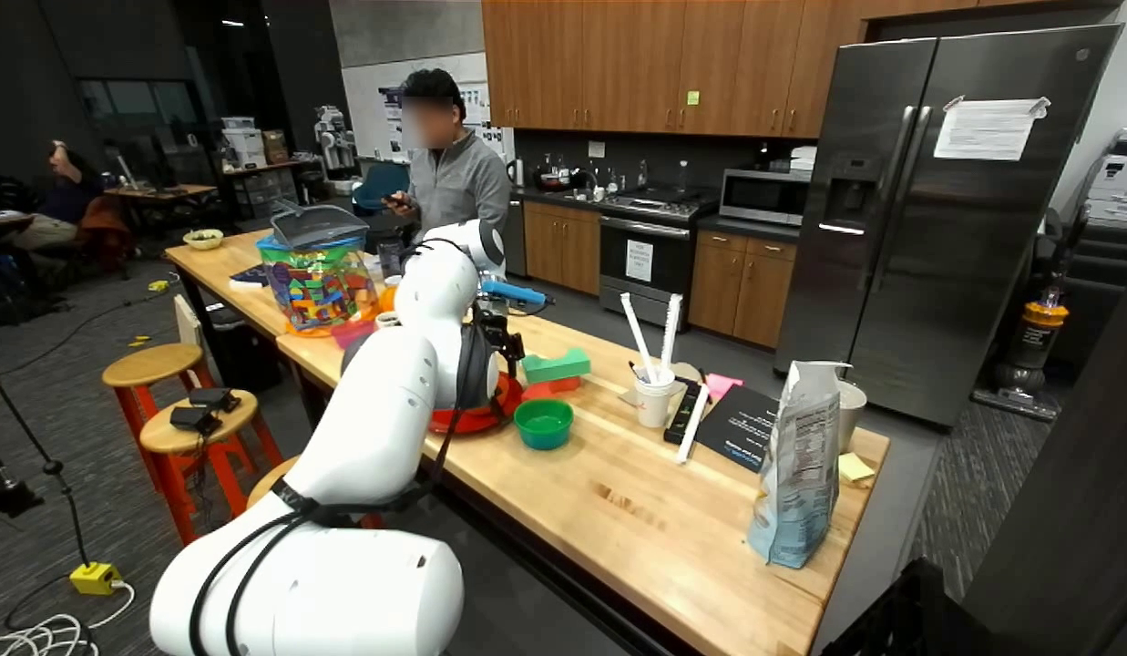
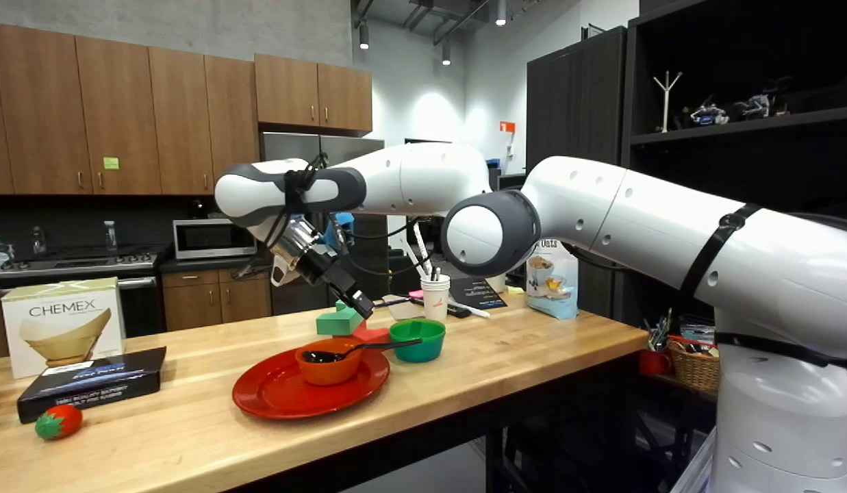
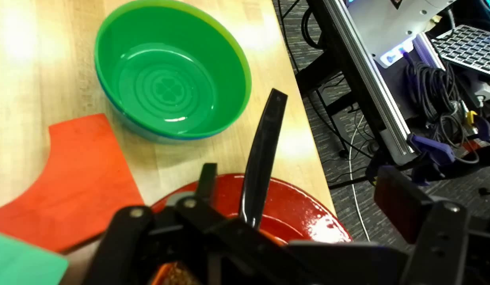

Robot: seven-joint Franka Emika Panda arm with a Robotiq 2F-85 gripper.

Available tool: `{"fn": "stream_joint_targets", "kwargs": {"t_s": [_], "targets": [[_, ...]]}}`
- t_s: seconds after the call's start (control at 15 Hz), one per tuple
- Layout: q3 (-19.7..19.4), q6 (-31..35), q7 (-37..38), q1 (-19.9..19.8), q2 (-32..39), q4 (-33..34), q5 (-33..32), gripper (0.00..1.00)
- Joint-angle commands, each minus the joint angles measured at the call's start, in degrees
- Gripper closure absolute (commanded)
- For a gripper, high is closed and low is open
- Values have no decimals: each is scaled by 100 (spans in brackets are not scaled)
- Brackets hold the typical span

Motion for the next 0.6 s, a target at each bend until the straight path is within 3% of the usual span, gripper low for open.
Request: {"fn": "stream_joint_targets", "kwargs": {"t_s": [0.0, 0.53], "targets": [[25, 275, -354, 10, -388, -197, 254, 0], [27, 859, -1391, 177, -973, -137, 426, 0]]}}
